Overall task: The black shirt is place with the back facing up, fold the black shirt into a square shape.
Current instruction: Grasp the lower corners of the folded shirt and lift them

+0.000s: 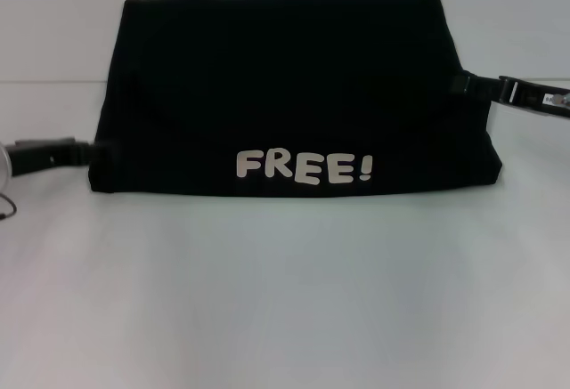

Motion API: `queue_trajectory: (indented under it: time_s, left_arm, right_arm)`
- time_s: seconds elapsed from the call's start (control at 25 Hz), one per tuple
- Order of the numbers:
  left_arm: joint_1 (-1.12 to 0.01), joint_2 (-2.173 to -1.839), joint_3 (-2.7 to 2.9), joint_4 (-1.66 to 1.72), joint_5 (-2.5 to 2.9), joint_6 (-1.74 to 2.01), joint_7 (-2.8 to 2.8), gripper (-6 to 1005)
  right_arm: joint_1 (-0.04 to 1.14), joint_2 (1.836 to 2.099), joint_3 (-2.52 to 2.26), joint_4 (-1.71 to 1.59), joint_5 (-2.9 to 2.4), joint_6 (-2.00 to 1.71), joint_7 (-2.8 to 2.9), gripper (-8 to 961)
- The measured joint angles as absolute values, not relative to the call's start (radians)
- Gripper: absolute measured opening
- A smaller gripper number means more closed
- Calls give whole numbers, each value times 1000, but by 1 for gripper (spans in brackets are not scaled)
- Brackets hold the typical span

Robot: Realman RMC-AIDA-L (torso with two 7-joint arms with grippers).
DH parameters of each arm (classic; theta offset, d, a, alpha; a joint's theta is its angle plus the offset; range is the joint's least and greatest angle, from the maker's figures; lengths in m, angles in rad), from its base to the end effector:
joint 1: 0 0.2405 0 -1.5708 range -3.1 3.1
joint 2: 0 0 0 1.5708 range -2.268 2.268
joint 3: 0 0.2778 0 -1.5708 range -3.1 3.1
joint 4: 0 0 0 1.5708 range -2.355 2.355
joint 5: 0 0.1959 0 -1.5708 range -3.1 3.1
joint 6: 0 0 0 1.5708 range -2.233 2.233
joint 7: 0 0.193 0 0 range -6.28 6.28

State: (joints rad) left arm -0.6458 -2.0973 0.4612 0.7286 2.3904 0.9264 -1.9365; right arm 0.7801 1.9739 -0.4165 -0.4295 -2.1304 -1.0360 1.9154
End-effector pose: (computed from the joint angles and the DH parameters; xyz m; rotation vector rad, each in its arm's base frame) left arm -0.3400 0.4432 0.0013 -1.9787 -1.1896 -0.3049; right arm 0.2729 0.4752 -0.0045 -2.0688 1.3348 0.6983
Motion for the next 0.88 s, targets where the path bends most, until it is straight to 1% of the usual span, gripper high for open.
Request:
queue_trajectory:
  time_s: [0.28, 0.88]
  left_arm:
    - [-643, -2112, 527, 715, 2456, 907, -1902, 795]
    - [-642, -2114, 556, 707, 2466, 912, -1804, 794]
  right_arm:
    - [769, 1980, -415, -424, -2130, -1031, 1916, 626]
    - [760, 1983, -416, -419, -2131, -1031, 1916, 625]
